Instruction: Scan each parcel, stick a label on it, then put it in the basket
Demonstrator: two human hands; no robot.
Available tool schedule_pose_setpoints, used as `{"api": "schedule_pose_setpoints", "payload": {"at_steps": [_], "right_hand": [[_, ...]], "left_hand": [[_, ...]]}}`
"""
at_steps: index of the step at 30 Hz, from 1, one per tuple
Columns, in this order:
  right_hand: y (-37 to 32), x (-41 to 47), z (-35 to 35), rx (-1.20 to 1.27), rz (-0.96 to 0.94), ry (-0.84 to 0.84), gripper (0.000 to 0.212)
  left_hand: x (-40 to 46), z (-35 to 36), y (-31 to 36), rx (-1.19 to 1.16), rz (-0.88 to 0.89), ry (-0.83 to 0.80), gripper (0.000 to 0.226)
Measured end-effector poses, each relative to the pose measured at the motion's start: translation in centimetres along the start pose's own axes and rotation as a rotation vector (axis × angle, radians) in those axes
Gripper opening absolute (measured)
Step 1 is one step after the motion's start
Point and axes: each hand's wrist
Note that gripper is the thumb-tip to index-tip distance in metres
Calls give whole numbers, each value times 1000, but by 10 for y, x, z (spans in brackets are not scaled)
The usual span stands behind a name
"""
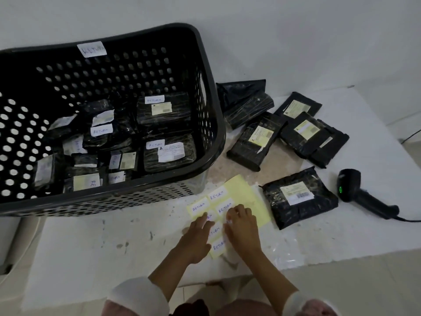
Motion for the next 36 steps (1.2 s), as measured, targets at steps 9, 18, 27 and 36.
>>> {"api": "schedule_pose_setpoints", "payload": {"at_steps": [9, 18, 27, 36], "right_hand": [[-10, 4, -1, -117, 63, -42, 26], [21, 8, -28, 568, 310, -87, 17], [46, -2, -68, 1095, 454, -64, 21], [52, -15, -87, 1366, 592, 80, 20]], "left_hand": [[1, -1, 4, 179, -17, -75, 72], [4, -2, 6, 207, -46, -115, 77], [0, -12, 13, 222, -53, -147, 74], [3, -14, 15, 227, -59, -134, 71]]}}
Point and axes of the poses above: each hand's wrist, its own x-axis towards the middle knuckle, its own z-axis out of the palm, y = z × x, and after that the axes turned 2 degrees about x, right-handed
